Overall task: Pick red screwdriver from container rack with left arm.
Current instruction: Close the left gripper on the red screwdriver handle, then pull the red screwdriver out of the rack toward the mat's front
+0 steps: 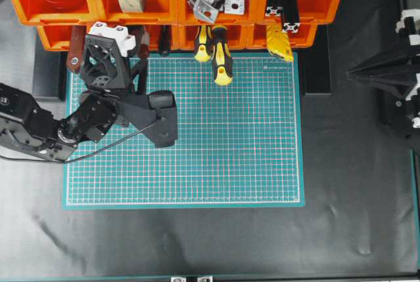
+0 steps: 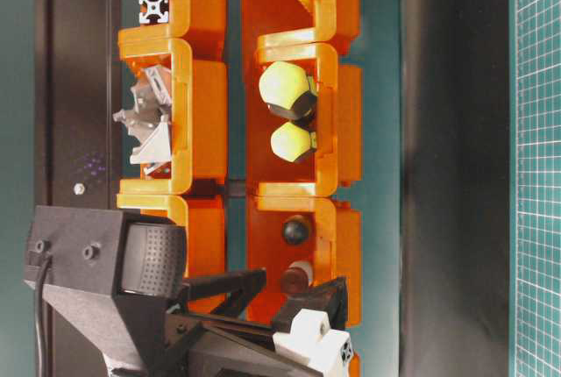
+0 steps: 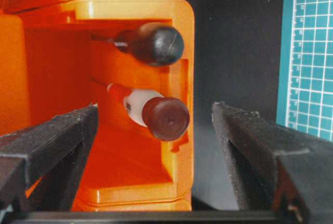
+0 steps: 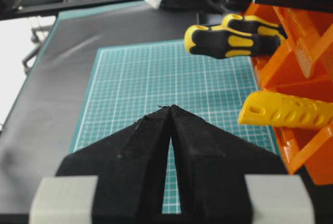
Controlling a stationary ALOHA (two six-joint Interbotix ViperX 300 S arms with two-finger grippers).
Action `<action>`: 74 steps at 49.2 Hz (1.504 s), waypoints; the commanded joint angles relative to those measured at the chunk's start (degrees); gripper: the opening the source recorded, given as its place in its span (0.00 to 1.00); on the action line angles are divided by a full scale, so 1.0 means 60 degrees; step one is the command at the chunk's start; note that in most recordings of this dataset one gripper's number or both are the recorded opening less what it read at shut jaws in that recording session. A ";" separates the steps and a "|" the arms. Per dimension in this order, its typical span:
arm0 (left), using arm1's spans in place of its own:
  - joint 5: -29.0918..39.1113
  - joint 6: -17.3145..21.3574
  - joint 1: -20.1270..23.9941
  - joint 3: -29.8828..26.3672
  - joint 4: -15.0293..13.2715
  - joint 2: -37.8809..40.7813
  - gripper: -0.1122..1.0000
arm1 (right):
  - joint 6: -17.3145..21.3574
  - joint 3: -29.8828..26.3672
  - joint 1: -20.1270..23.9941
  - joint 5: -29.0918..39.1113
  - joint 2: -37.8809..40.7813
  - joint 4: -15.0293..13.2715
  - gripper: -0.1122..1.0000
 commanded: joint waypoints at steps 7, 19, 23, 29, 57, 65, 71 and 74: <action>-0.0073 -0.0044 0.0000 -0.0146 0.0073 -0.0190 0.85 | -0.0044 -0.0322 0.0000 0.0015 0.0000 -0.0015 0.10; -0.0088 0.0015 -0.0088 -0.0190 0.0059 -0.0176 0.44 | -0.0044 -0.0308 0.0000 0.0015 0.0000 -0.0015 0.10; -0.0073 0.0029 -0.0146 -0.0264 0.0059 -0.0176 0.37 | -0.0044 -0.0308 0.0000 0.0015 0.0000 -0.0015 0.10; -0.0015 0.0044 -0.0220 -0.0366 0.0059 -0.0220 0.37 | -0.0044 -0.0308 0.0000 0.0015 0.0000 -0.0015 0.10; 0.2622 0.0645 -0.3223 -0.2798 0.0059 -0.0469 0.31 | 0.0073 -0.0381 0.0000 0.0044 -0.0146 -0.0015 0.10; 0.3369 0.1377 -0.4263 -0.3955 0.0059 -0.0220 0.31 | 0.0117 -0.0439 0.0000 0.0059 -0.0249 -0.0015 0.10; 0.3398 0.1963 -0.4717 -0.4805 0.0059 0.0337 0.31 | 0.0117 -0.0498 0.0000 0.0059 -0.0322 0.0015 0.10; 0.3398 0.2241 -0.4863 -0.5010 0.0059 0.0557 0.31 | 0.0132 -0.0542 0.0000 0.0044 -0.0352 0.0029 0.10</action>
